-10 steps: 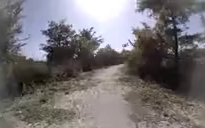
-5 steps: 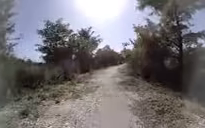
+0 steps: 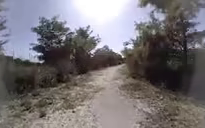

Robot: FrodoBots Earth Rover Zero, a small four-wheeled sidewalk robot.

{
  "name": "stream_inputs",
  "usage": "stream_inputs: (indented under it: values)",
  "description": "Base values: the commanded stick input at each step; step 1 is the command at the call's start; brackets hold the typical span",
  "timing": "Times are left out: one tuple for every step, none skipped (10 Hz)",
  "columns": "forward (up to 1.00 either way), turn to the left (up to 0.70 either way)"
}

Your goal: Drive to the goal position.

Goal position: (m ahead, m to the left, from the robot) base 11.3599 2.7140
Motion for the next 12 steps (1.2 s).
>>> stream_inputs:
  values:
    - [0.7,0.0]
    - [0.7,0.0]
    - [0.7,0.0]
    - [0.7,0.0]
    - [0.7,0.0]
    - [0.7,0.0]
    - [0.7,0.0]
    - [0.7,0.0]
    - [0.7,0.0]
    - [0.7,0.0]
    - [0.7,0.0]
    - [0.7,0.0]
